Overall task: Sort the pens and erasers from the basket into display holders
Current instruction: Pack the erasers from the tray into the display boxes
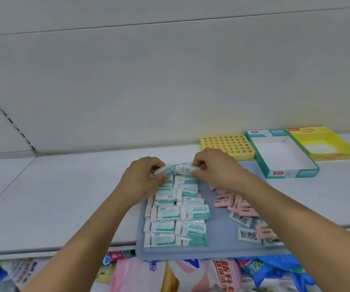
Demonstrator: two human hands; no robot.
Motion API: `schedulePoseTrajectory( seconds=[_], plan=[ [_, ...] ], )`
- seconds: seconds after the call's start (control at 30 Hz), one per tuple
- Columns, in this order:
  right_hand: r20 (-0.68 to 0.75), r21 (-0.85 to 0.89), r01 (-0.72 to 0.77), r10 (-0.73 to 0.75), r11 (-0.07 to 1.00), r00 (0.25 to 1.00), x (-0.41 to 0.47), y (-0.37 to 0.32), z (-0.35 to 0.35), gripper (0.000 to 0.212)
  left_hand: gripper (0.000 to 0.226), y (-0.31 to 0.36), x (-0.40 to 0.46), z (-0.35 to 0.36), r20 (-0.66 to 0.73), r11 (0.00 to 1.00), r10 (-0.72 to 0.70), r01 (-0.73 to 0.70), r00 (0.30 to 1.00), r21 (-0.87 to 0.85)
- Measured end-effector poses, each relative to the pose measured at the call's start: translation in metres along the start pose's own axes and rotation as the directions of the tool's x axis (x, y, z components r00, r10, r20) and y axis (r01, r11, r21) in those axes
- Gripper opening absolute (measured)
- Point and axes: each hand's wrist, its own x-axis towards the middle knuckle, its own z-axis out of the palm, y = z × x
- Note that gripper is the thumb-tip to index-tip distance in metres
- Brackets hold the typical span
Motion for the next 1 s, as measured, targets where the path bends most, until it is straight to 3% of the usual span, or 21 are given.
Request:
schedulePoseTrajectory(
  seconds=[0.13, 0.27, 0.37, 0.43, 0.5, 0.57, 0.67, 0.8, 0.87, 1.0],
  plan=[
    [-0.197, 0.113, 0.005, 0.017, 0.994, 0.98, -0.018, 0.027, -0.018, 0.012, 0.005, 0.028, -0.001, -0.002, -0.123, 0.959, -0.013, -0.023, 0.992, -0.283],
    [-0.369, 0.195, -0.059, 0.129, 0.979, 0.921, -0.043, 0.094, -0.049, 0.011, 0.004, 0.069, 0.004, 0.009, -0.019, 0.842, 0.031, -0.037, 0.999, -0.539],
    [-0.455, 0.117, -0.163, 0.198, 0.98, 0.868, -0.053, 0.146, -0.068, 0.011, 0.008, 0.103, 0.022, 0.029, 0.06, 0.785, 0.047, 0.001, 0.997, -0.62],
    [-0.45, -0.038, -0.181, 0.145, 0.983, 0.881, -0.053, 0.172, -0.073, 0.01, 0.012, 0.124, 0.038, 0.044, 0.111, 0.772, 0.038, 0.042, 0.993, -0.634],
    [-0.437, -0.254, -0.125, 0.002, 0.959, 0.9, -0.051, 0.188, -0.075, 0.008, 0.007, 0.142, 0.053, 0.058, 0.158, 0.749, 0.017, 0.092, 0.987, -0.656],
    [-0.389, -0.466, -0.034, -0.17, 0.884, 0.905, -0.047, 0.199, -0.076, 0.011, 0.004, 0.153, 0.065, 0.069, 0.179, 0.717, -0.025, 0.143, 0.983, -0.682],
    [-0.283, -0.613, 0.073, -0.305, 0.787, 0.909, -0.033, 0.211, -0.08, 0.018, 0.006, 0.159, 0.074, 0.081, 0.122, 0.706, -0.077, 0.141, 0.989, -0.694],
    [-0.158, -0.649, 0.114, -0.28, 0.752, 0.947, -0.011, 0.217, -0.076, 0.012, 0.013, 0.16, 0.072, 0.09, 0.101, 0.662, -0.117, 0.153, 0.988, -0.734],
    [-0.1, -0.632, 0.093, -0.201, 0.769, 0.975, -0.003, 0.218, -0.069, 0.015, 0.014, 0.161, 0.073, 0.092, 0.14, 0.617, -0.149, 0.202, 0.979, -0.761],
    [0.003, -0.54, 0.082, -0.095, 0.837, 0.995, 0.002, 0.221, -0.067, 0.022, 0.012, 0.166, 0.078, 0.089, 0.244, 0.382, -0.203, 0.306, 0.948, -0.872]
  ],
)
